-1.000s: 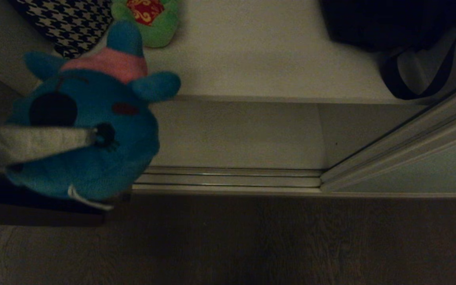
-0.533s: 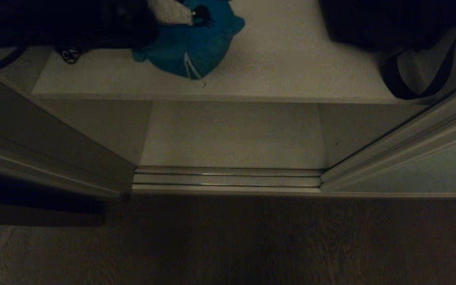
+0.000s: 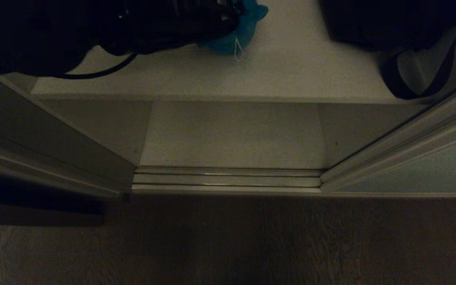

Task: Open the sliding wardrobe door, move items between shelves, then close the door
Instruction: Place the blue doll on the higher shelf

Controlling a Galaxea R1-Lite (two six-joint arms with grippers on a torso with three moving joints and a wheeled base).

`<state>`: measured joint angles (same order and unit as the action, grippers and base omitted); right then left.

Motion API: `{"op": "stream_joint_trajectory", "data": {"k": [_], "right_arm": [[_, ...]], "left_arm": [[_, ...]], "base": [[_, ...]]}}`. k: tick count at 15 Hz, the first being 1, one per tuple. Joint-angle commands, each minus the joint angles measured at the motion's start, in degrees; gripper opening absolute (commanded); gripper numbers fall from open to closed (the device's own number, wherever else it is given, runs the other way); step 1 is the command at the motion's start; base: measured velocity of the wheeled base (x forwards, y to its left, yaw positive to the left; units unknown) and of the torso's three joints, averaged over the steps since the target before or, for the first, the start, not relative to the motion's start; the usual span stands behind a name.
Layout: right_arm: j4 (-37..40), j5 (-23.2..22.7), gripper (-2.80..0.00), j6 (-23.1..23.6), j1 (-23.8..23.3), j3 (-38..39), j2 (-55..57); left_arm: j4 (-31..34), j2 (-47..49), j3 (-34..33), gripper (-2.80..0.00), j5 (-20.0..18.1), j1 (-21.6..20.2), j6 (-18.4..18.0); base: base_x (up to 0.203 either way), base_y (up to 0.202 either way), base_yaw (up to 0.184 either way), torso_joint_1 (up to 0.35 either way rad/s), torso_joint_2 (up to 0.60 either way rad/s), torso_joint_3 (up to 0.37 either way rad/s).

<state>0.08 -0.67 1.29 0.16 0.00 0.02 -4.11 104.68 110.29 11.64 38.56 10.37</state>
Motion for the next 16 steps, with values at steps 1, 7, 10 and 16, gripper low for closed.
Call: {"op": "stream_joint_trajectory", "data": {"k": [1, 7, 10, 16], "right_arm": [[0.0, -0.03, -2.8, 0.0, 0.02, 0.0, -0.2], [-0.08, -0.03, -2.8, 0.03, 0.1, 0.0, -0.2], [0.0, -0.03, -2.8, 0.03, 0.02, 0.0, -0.2], [0.0, -0.03, -2.8, 0.03, 0.02, 0.0, -0.2]], "left_arm": [[-2.66, 3.95, 0.57, -2.8, 0.06, -0.06, 0.06], [-9.49, 6.42, 0.63, -2.8, -0.04, -0.15, -1.24], [-9.68, 5.86, 0.63, -2.8, -0.13, -0.52, -2.45], [-9.86, 4.66, 0.64, 0.0, -0.39, -1.54, -3.11]], "base": [[0.0, 0.0, 0.0, 0.0, 0.0, 0.0], [0.0, 0.0, 0.0, 0.0, 0.0, 0.0], [0.0, 0.0, 0.0, 0.0, 0.0, 0.0], [0.0, 0.0, 0.0, 0.0, 0.0, 0.0]]}}
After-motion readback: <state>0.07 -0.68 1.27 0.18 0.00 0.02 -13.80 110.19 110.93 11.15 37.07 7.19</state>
